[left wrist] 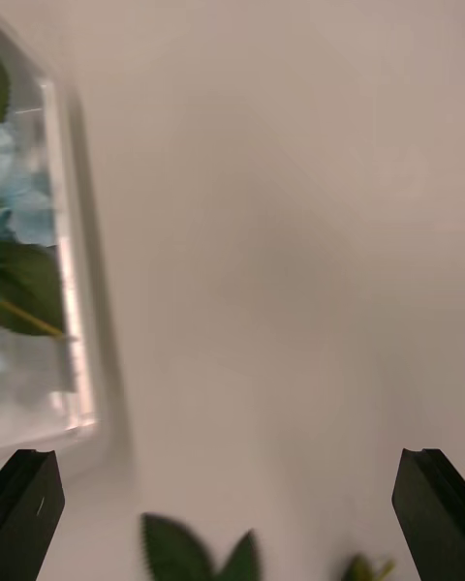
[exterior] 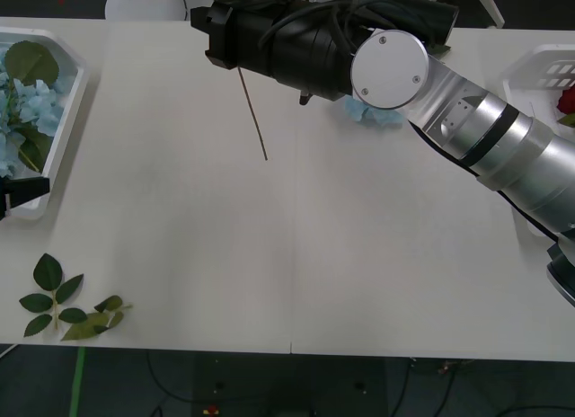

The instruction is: Place the red flowers into the right box and the blue flowers into the left box. If a person shows an open palm, hand one flower to the person first, then continue sorting.

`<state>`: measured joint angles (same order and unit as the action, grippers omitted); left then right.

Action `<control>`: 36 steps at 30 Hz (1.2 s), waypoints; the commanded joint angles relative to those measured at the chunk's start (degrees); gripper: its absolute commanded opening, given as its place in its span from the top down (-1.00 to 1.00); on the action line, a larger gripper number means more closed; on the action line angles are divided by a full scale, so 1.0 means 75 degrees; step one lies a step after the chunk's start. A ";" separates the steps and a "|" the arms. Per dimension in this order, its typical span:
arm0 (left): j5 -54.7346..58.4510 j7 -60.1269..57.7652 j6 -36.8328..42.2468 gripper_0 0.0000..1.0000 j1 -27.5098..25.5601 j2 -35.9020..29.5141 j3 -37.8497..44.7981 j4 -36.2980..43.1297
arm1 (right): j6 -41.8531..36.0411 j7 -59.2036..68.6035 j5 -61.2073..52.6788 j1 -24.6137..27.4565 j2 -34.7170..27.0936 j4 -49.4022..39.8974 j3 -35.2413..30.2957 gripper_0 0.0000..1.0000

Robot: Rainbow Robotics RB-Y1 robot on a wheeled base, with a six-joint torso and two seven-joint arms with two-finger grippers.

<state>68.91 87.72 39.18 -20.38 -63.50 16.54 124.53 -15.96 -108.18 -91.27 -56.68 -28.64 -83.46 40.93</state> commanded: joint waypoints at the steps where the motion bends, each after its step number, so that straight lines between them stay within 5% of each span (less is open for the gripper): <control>1: 0.0210 0.0046 -0.1709 -1.00 0.0291 0.0603 -0.1655 0.0435 | 0.0077 -0.0247 -0.0076 -0.0024 0.0209 -0.0145 0.0039 1.00; 8: 0.0667 -0.0001 -0.2318 -1.00 0.1334 0.1459 -0.3120 0.0435 | 0.0089 -0.0236 -0.0076 -0.0024 0.0221 -0.0145 0.0039 1.00; 21: 0.0538 -0.0024 -0.2330 -1.00 0.3221 0.2912 -0.4198 -0.0584 | 0.0077 -0.0236 -0.0076 -0.0024 0.0221 -0.0145 0.0039 1.00; 36: 0.0152 0.0011 -0.3268 -1.00 0.4240 0.3873 -0.5510 -0.1662 | 0.0089 -0.0224 -0.0076 -0.0024 0.0221 -0.0145 0.0039 1.00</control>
<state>70.83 86.16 15.57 8.40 -36.70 -24.10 112.82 -15.93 -108.18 -91.27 -56.67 -28.63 -83.46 41.09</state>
